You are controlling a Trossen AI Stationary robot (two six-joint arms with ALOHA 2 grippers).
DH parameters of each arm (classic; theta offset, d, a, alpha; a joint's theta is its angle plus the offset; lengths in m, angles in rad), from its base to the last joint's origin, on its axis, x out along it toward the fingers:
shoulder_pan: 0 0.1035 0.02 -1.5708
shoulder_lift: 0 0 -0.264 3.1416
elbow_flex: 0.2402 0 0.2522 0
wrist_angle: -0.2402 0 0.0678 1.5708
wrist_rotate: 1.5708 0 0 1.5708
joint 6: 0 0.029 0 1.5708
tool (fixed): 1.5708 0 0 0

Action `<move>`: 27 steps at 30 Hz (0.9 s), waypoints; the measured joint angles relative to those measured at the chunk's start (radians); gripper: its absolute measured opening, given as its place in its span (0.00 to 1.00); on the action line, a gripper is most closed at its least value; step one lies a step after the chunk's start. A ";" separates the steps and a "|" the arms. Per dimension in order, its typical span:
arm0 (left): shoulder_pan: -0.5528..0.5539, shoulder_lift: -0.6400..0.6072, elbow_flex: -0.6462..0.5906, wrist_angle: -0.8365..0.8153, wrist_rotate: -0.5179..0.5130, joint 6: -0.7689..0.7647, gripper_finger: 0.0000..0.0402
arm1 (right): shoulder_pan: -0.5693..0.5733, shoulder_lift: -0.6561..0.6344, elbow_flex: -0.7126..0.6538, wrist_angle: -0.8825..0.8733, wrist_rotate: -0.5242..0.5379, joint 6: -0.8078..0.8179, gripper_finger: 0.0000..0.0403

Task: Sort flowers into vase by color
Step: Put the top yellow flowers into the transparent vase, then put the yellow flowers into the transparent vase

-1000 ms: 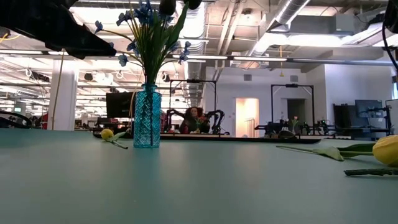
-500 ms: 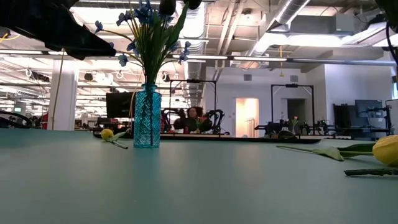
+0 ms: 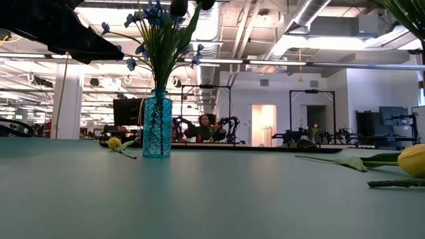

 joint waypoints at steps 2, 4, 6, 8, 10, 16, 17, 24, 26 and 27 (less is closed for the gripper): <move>0.000 0.000 0.000 0.000 0.000 0.000 0.42 | -0.020 0.000 0.023 -0.018 -0.045 0.019 0.66; 0.000 0.000 0.000 0.000 0.000 0.000 0.42 | -0.040 0.000 0.045 -0.041 -0.073 0.047 0.66; 0.000 0.000 0.000 0.001 0.000 0.000 0.42 | -0.060 0.000 0.061 -0.066 -0.100 0.071 0.66; 0.000 0.000 0.000 0.005 0.000 0.000 0.42 | -0.083 0.000 0.072 -0.091 -0.141 0.099 0.66; 0.000 0.000 0.000 0.005 0.000 -0.001 0.42 | -0.110 0.000 0.079 -0.120 -0.195 0.142 0.66; 0.000 0.000 0.000 0.006 0.000 -0.002 0.42 | -0.199 0.000 0.082 -0.159 -0.361 0.221 0.66; 0.000 0.000 0.000 0.007 0.000 -0.002 0.42 | -0.213 0.000 0.082 -0.159 -0.380 0.223 0.66; 0.000 0.000 0.000 0.008 0.000 0.005 0.42 | -0.306 0.001 0.114 -0.162 -0.502 0.219 0.66; 0.000 0.000 0.000 0.008 0.000 0.008 0.42 | -0.327 0.001 0.145 -0.163 -0.507 0.218 0.66; 0.000 0.000 0.000 0.008 0.000 0.008 0.42 | -0.336 0.001 0.164 -0.163 -0.507 0.217 0.66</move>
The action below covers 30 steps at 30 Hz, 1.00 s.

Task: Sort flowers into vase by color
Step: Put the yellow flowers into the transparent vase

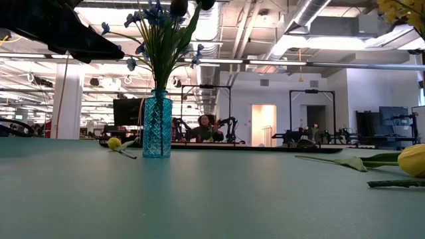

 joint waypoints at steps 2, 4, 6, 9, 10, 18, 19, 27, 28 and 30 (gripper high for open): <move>0.000 0.000 0.000 0.000 0.000 0.002 0.42 | -0.016 0.002 0.040 -0.002 0.000 -0.005 0.66; 0.000 0.000 0.000 0.000 0.000 0.003 0.42 | -0.031 0.008 0.081 -0.006 0.001 -0.023 0.66; 0.000 0.000 0.000 0.000 0.000 0.003 0.42 | -0.047 0.019 0.122 -0.001 0.004 -0.051 0.66; 0.000 0.000 0.000 0.000 0.000 0.003 0.42 | -0.072 0.047 0.176 0.042 0.027 -0.116 0.66; 0.000 0.000 0.000 0.000 0.000 0.003 0.42 | -0.081 0.060 0.191 0.072 0.027 -0.153 0.66; 0.000 0.000 0.000 0.000 0.000 0.003 0.42 | -0.115 0.246 0.275 0.322 -0.020 -0.446 0.66; 0.000 0.000 0.000 0.000 0.000 0.003 0.42 | -0.115 0.275 0.282 0.326 -0.033 -0.453 0.66; 0.000 0.000 0.000 0.000 0.037 0.011 0.42 | -0.049 0.467 0.316 0.324 -0.183 -0.308 0.66; 0.000 0.000 0.000 0.000 0.037 0.014 0.42 | -0.035 0.482 0.319 0.323 -0.189 -0.276 0.66; 0.000 0.000 0.000 0.000 0.037 0.014 0.42 | -0.009 0.509 0.321 0.323 -0.192 -0.215 0.66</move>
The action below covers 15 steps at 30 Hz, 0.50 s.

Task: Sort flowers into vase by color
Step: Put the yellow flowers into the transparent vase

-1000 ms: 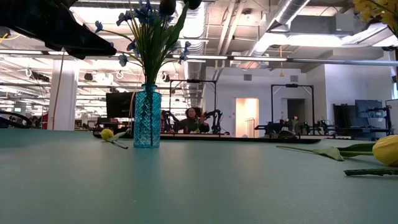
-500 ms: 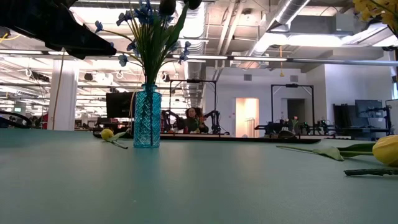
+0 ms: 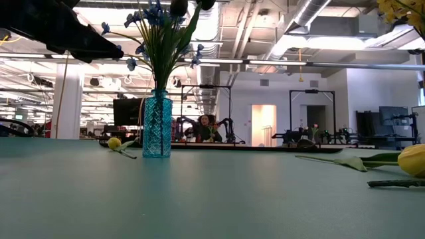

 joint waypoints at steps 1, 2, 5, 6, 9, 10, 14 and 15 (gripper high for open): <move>0.000 0.000 0.000 0.000 0.000 0.000 0.42 | 0.013 0.015 0.000 -0.003 0.000 0.031 0.66; 0.000 0.000 0.000 0.000 0.000 0.000 0.42 | 0.026 0.029 0.000 -0.008 -0.006 0.058 0.66; 0.000 0.000 0.000 0.001 0.000 0.000 0.42 | 0.068 0.069 0.000 -0.041 -0.029 0.126 0.66; 0.000 0.000 0.000 0.003 0.000 0.000 0.42 | 0.080 0.080 0.000 -0.061 -0.028 0.136 0.66; 0.000 0.000 0.000 0.023 0.001 -0.001 0.42 | 0.110 0.124 0.001 -0.134 -0.021 0.144 0.66; 0.000 0.000 0.000 0.028 0.000 -0.001 0.42 | 0.120 0.143 0.001 -0.162 -0.020 0.145 0.66; 0.000 0.000 0.000 0.045 0.008 0.000 0.42 | 0.146 0.225 0.000 -0.238 -0.026 0.158 0.66; 0.000 0.000 0.000 0.045 0.008 0.000 0.42 | 0.150 0.246 0.000 -0.248 -0.035 0.155 0.66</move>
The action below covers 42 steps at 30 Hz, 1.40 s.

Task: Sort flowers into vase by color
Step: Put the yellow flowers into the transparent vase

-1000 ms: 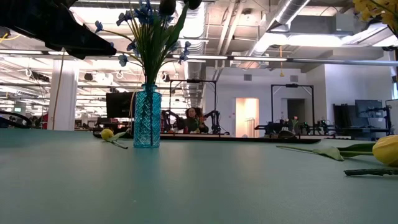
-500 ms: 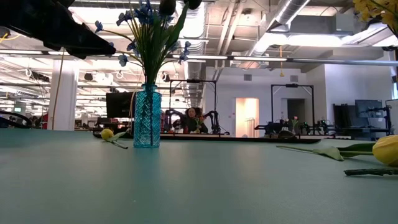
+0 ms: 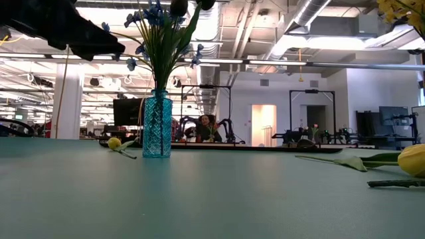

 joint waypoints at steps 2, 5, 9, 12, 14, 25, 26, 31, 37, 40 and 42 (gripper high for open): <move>0.000 0.000 0.000 -0.003 0.000 0.000 0.42 | 0.010 0.042 0.000 -0.015 -0.033 -0.031 0.66; 0.000 0.000 0.000 -0.003 0.000 0.000 0.42 | 0.021 0.105 0.000 -0.022 -0.097 -0.084 0.66; 0.000 0.000 0.000 -0.003 0.000 0.008 0.42 | 0.021 0.170 0.000 -0.049 -0.178 -0.116 0.66; 0.000 0.000 0.000 -0.003 0.000 0.007 0.42 | 0.023 0.201 -0.001 -0.056 -0.169 -0.128 0.66; 0.000 0.000 0.000 -0.003 0.000 0.007 0.42 | 0.030 0.204 -0.015 -0.038 -0.157 -0.142 0.66; 0.000 0.000 0.000 -0.001 0.000 0.006 0.42 | 0.084 0.171 -0.230 0.082 -0.080 -0.129 0.66; 0.000 0.000 0.000 -0.001 0.000 0.002 0.42 | 0.089 0.171 -0.254 0.090 -0.080 -0.129 0.66; 0.000 0.000 0.000 -0.001 0.003 -0.003 0.42 | 0.102 0.170 -0.364 0.200 -0.083 -0.133 0.66; 0.000 0.000 0.000 0.002 0.025 -0.009 0.42 | 0.096 0.169 -0.449 0.234 -0.055 -0.139 0.66; 0.000 0.000 0.000 0.002 0.024 -0.011 0.42 | 0.097 0.168 -0.477 0.263 -0.057 -0.159 0.66; 0.000 0.000 0.000 0.001 0.024 -0.011 0.42 | 0.097 0.167 -0.504 0.318 -0.068 -0.172 0.66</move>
